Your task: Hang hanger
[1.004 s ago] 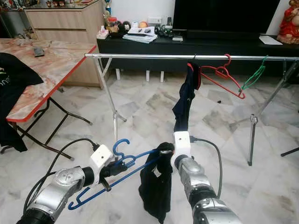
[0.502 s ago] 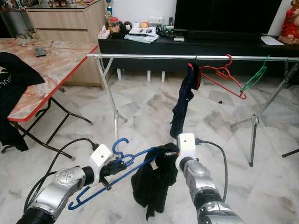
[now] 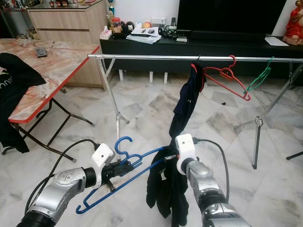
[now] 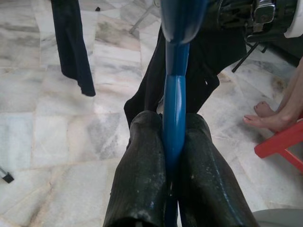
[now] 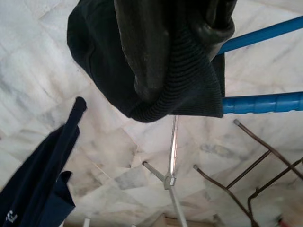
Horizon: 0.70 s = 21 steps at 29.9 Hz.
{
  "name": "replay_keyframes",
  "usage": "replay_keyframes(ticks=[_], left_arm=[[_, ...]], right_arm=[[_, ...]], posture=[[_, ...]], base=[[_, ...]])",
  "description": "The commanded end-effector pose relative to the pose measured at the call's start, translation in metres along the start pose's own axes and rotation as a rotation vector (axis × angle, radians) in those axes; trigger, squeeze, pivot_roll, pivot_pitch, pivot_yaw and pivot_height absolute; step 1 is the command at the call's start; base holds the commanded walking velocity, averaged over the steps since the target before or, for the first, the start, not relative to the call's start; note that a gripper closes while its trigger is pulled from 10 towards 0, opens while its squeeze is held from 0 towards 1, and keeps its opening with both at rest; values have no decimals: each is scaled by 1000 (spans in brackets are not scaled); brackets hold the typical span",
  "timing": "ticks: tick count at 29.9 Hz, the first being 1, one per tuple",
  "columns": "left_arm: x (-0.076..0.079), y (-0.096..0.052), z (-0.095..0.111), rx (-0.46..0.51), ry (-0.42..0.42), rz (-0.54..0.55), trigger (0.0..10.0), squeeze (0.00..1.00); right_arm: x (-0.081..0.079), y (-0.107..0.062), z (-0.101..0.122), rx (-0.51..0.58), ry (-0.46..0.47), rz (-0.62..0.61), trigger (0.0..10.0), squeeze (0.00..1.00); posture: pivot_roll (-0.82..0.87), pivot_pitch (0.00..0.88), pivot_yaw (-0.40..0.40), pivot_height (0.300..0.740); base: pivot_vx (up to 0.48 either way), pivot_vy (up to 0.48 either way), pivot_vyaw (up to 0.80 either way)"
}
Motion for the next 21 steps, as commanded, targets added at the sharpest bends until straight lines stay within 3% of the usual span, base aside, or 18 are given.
replay_keyframes(ticks=[1, 4, 9, 21], left_arm=[[-3, -1, 8, 27, 8, 6, 10000, 0], [0, -1, 6, 23, 1, -7, 10000, 0], [1, -1, 3, 10, 0, -11, 10000, 0], [-1, 2, 0, -8, -2, 17, 10000, 0]], right_arm=[[-10, 2, 12, 22, -32, 52, 10000, 0], [-23, 2, 17, 17, -113, 154, 10000, 0], [-30, 0, 17, -9, -216, 228, 10000, 0], [-46, -9, 10, 19, -276, 432, 10000, 0]], posture=[[89, 11, -8, 740], [87, 10, -7, 740], [89, 11, -6, 740], [79, 16, -3, 740]], base=[[0, 0, 0], [0, 0, 0], [0, 0, 0], [0, 0, 0]])
Point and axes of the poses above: a point about 5 cm out from each wrist's last joint towards the gripper, its own y axis pointing out of the wrist towards the gripper, its own z axis along the axis of the wrist's last joint, x = y × z, the point moved 4 cm from there along y, pointing out of the wrist towards the gripper, and after that the axes turned 12 degrees about y, right-handed, at the moved point
